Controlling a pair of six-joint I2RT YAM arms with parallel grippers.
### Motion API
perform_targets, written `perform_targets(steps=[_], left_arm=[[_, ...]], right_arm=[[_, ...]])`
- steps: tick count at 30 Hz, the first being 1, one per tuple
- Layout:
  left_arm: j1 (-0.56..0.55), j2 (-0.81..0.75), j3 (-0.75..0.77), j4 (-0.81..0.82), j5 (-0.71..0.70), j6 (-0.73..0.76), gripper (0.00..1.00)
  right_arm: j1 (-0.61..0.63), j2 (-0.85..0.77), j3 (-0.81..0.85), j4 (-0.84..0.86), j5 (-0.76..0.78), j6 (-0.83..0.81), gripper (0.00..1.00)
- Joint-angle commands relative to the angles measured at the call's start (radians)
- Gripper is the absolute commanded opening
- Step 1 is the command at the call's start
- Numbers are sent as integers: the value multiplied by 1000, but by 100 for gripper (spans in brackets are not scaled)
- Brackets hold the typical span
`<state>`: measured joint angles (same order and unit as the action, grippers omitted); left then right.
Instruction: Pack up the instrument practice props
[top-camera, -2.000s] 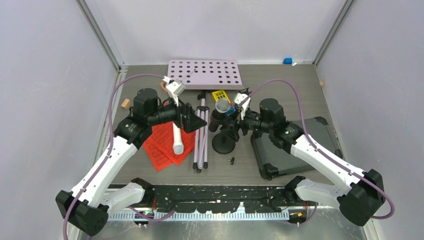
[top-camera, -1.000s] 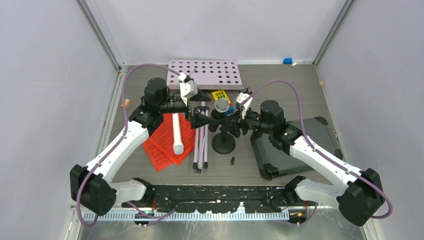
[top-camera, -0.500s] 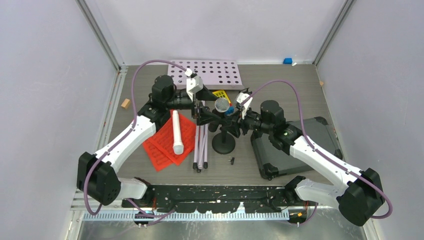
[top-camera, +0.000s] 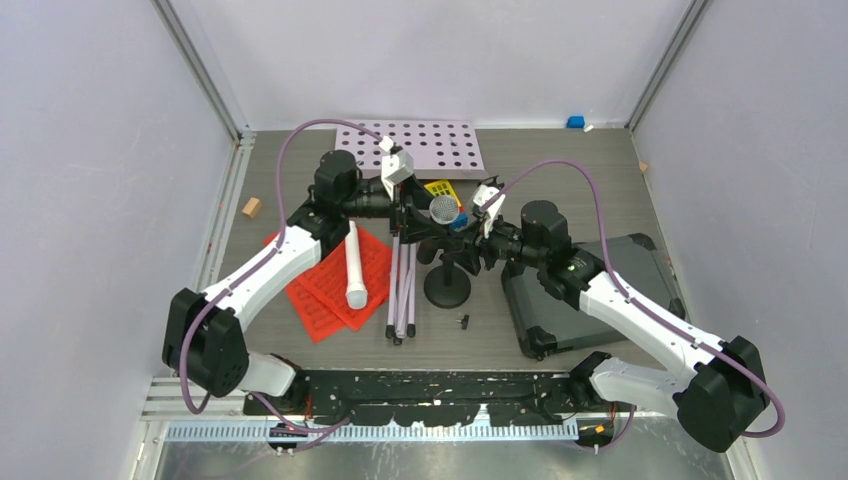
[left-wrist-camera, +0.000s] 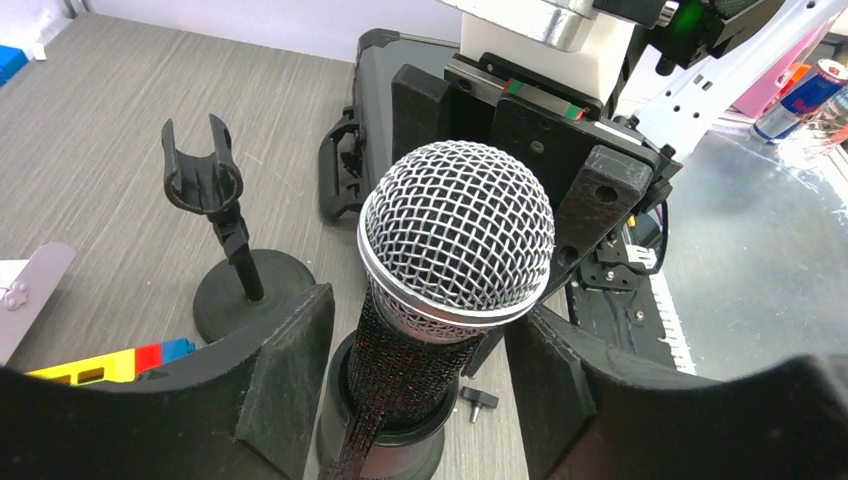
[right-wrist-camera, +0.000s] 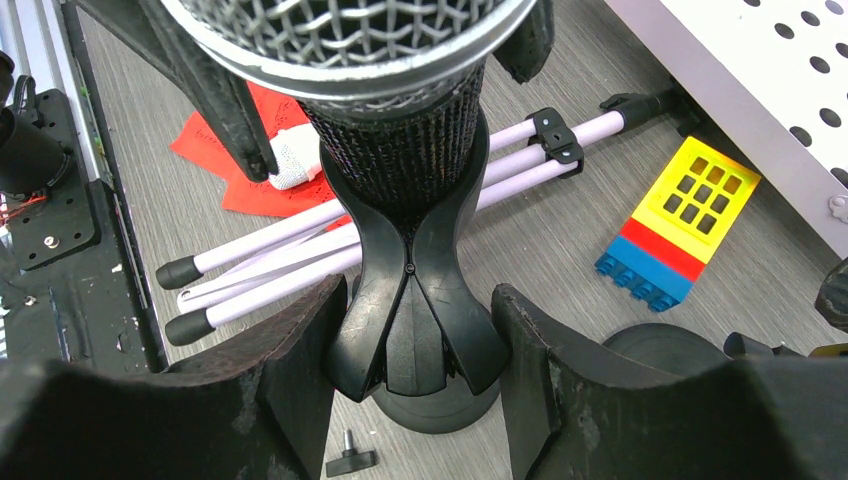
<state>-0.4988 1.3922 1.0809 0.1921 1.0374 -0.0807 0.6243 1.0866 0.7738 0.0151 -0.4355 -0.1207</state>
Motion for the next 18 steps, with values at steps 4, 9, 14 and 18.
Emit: perform_targets(steps=[4, 9, 14, 18], left_arm=[[-7, 19, 56, 78, 36, -40, 48], [-7, 49, 93, 36, 78, -47, 8], [-7, 54, 102, 17, 94, -44, 0], [-7, 44, 89, 21, 101, -42, 8]], right_arm=[[-1, 1, 19, 36, -16, 34, 29], [0, 9, 26, 29, -19, 39, 19], [0, 10, 33, 17, -20, 34, 11], [0, 13, 36, 10, -20, 28, 5]])
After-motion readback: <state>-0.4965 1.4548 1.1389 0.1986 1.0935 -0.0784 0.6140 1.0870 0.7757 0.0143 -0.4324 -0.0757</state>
